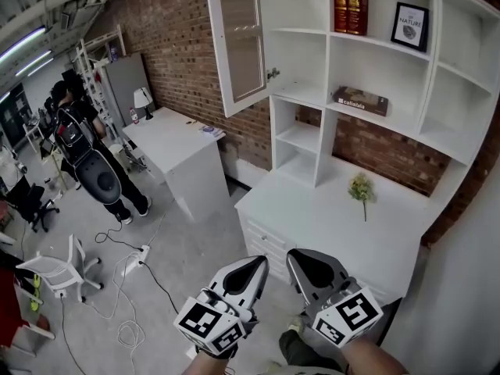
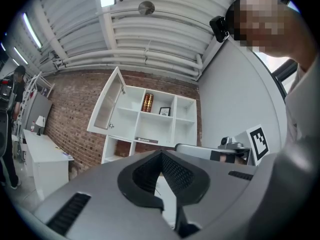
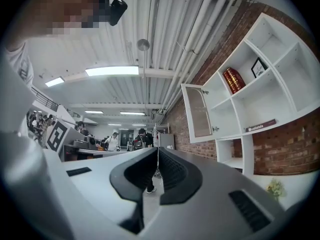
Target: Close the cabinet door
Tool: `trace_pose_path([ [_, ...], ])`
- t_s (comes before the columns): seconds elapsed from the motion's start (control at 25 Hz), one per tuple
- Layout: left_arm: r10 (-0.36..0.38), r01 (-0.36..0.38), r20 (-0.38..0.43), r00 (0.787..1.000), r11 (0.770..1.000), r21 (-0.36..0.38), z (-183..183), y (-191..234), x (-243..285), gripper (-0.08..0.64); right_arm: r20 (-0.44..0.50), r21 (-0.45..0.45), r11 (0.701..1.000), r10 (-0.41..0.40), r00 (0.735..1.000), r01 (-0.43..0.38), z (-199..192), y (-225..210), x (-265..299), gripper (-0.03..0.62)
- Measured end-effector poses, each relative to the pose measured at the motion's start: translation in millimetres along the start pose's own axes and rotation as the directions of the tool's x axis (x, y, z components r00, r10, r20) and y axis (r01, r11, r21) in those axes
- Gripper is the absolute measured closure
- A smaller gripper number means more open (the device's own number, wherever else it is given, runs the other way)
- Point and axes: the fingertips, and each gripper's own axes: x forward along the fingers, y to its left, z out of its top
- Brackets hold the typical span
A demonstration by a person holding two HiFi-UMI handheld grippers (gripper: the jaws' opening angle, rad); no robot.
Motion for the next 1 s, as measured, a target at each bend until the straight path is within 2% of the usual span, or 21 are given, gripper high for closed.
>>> trace_pose_path([
  [0.44, 0.119, -0.118, -0.040, 0.992, 0.993, 0.032, 4.0, 110.8, 83.8, 0.549, 0.019, 0.025, 0.995, 0.094, 0.995, -0.095, -11.6, -85.6, 121.4, 0.575],
  [0.68, 0.186, -0.185, -0.019, 0.982, 0.981, 0.057, 15.2, 170.9, 136.2, 0.549, 0.022, -0.001, 0.988, 0.157, 0.987, -0.157, -11.6, -136.8, 187.1, 0.574],
  [1.0, 0.230, -0.229, -0.001, 0.973, 0.971, 0.065, 28.3, 225.6, 183.5, 0.549, 0.022, -0.034, 0.985, 0.168, 0.986, -0.167, -8.4, -185.6, 244.2, 0.574],
])
